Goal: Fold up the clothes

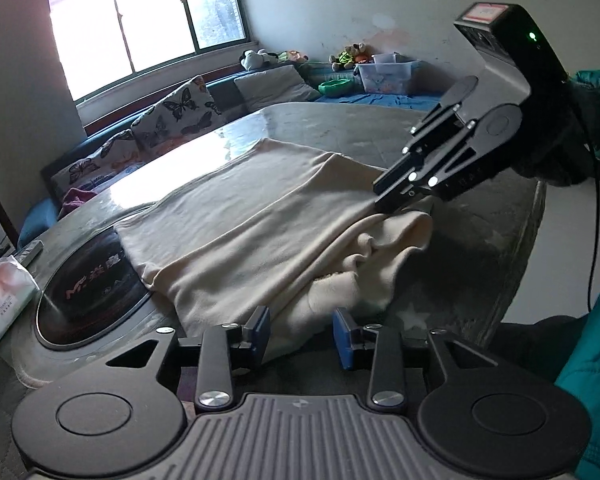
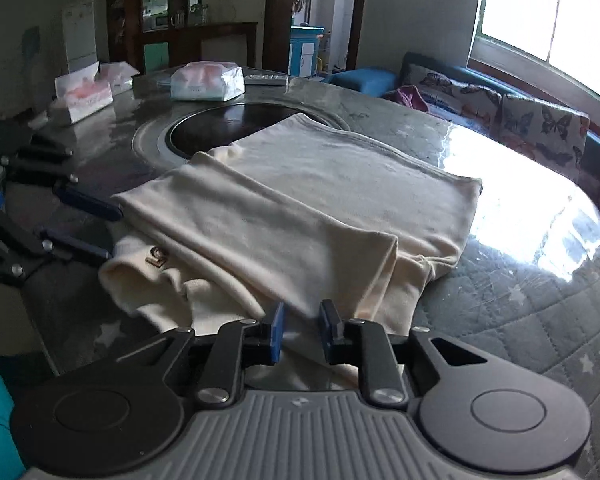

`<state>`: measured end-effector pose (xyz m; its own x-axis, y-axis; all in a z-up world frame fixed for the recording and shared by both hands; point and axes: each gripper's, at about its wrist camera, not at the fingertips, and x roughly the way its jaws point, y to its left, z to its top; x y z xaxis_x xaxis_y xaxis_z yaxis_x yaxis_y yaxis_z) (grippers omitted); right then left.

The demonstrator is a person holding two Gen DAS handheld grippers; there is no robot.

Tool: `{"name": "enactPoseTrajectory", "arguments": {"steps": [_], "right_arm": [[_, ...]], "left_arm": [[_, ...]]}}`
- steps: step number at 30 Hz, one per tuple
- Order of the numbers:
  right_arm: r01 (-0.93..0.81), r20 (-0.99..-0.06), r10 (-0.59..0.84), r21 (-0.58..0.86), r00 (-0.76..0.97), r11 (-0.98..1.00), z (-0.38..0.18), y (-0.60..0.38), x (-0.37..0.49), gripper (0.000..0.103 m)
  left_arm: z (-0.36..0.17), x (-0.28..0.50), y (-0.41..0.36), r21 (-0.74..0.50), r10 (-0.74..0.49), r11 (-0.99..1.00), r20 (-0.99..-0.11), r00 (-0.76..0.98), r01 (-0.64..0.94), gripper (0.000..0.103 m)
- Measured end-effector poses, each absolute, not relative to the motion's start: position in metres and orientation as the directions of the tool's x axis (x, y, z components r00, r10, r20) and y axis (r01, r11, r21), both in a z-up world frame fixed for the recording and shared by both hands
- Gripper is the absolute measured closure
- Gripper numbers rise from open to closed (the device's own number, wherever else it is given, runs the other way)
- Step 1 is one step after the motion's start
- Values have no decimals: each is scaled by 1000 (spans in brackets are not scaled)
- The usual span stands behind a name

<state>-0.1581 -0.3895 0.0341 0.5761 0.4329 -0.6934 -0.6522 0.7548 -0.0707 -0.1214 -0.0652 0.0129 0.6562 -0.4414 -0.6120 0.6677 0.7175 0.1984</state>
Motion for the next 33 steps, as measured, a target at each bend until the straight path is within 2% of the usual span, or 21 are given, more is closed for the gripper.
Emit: {"name": "enactPoseTrajectory", "arguments": {"steps": [6, 12, 19, 22, 23, 25, 27, 29, 31, 33], "right_arm": [[-693, -663, 491, -57, 564, 719, 42, -367, -152, 84], [-745, -692, 509, -63, 512, 665, 31, -347, -158, 83], [-725, -688, 520, -13, 506, 689, 45, -367, -164, 82], [-707, -694, 497, -24, 521, 707, 51, -380, -167, 79], [-705, -699, 487, -35, 523, 708, 51, -384, -169, 75], [-704, -710, 467, -58, 527, 707, 52, -392, -173, 69], [-707, -721, 448, -81, 528, 702, 52, -398, -177, 61], [-722, -729, 444, -99, 521, 685, 52, -402, -182, 58], [-739, -733, 445, -117, 515, 663, 51, -404, -188, 50], [-759, -732, 451, -136, 510, 637, 50, -403, -194, 47]], "left_arm": [[11, -125, -62, 209, -431, 726, -605, 670, 656, 63], [8, -127, -68, 244, -449, 696, -585, 675, 675, 63], [0, -122, -77, 257, -481, 660, -577, 660, 706, 63], [-1, -120, -79, 254, -493, 657, -567, 659, 710, 63], [-1, -120, -80, 252, -498, 656, -564, 659, 711, 63], [-1, -119, -81, 250, -506, 654, -558, 658, 714, 67], [-1, -117, -83, 248, -514, 651, -551, 657, 717, 80], [2, -113, -82, 223, -520, 664, -549, 655, 714, 91], [6, -108, -79, 193, -526, 678, -546, 652, 709, 93], [12, -99, -76, 157, -527, 700, -545, 652, 697, 93]]}}
